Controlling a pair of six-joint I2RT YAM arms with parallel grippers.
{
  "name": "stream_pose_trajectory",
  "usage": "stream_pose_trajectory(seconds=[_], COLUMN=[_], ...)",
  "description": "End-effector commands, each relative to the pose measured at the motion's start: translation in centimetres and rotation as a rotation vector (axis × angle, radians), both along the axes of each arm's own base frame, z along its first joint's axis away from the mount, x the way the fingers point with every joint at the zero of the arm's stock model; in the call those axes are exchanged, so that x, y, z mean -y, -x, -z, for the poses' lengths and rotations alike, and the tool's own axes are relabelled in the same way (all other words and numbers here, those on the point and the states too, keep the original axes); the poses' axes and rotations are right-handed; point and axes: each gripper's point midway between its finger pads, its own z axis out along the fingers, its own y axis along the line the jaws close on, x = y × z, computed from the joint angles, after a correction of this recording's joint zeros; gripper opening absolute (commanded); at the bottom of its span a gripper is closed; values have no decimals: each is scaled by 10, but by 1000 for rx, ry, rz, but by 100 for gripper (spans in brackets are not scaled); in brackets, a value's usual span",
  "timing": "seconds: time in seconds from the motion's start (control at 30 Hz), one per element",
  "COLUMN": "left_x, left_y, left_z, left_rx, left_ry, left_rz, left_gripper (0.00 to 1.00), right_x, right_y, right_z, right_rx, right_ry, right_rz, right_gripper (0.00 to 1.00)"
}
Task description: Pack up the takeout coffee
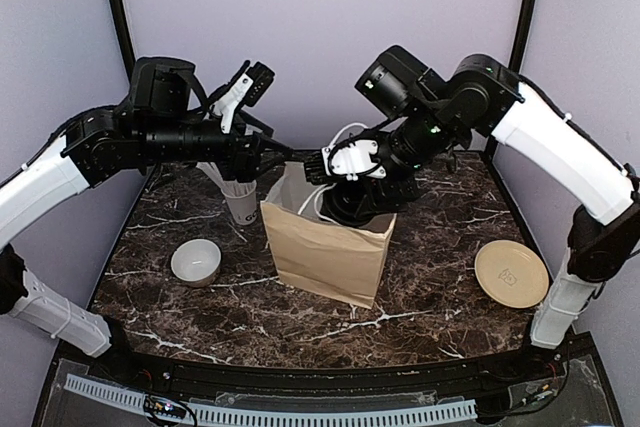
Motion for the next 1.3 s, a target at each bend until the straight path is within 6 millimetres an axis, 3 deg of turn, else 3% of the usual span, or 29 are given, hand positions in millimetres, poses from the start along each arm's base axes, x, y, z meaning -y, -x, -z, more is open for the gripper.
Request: stream_pose_trajectory(seconds=[0.0, 0.17, 0.33, 0.47, 0.57, 0.7, 0.9, 1.27], left_x=[-33, -56, -77, -90, -94, -98, -94, -78], left_y=[-18, -20, -24, -29, -31, -33, -38, -51], left_z=[-12, -12, -16, -15, -12, -10, 2, 12], left_rx=[61, 70, 102, 124, 130, 140, 123, 90], left_ry=[44, 61, 80, 101, 102, 90, 75, 57], left_rz=[-149, -205, -277, -334, -345, -358, -355, -339], left_gripper=[66, 66, 68, 69, 70, 70, 70, 70], right_x=[-17, -26, -31, -25, -16, -5, 33, 14], right_y=[-11, 6, 54, 93, 108, 106, 103, 103], right_z=[6, 14, 17, 46, 65, 69, 92, 81], right_rx=[5, -5, -17, -58, -35, 17, 105, 191], right_ry=[-1, 28, 69, 171, 248, 281, 403, 257], right_rz=[54, 27, -70, -152, -181, -158, -164, -211], right_gripper=[48, 48, 48, 48, 47, 47, 46, 46])
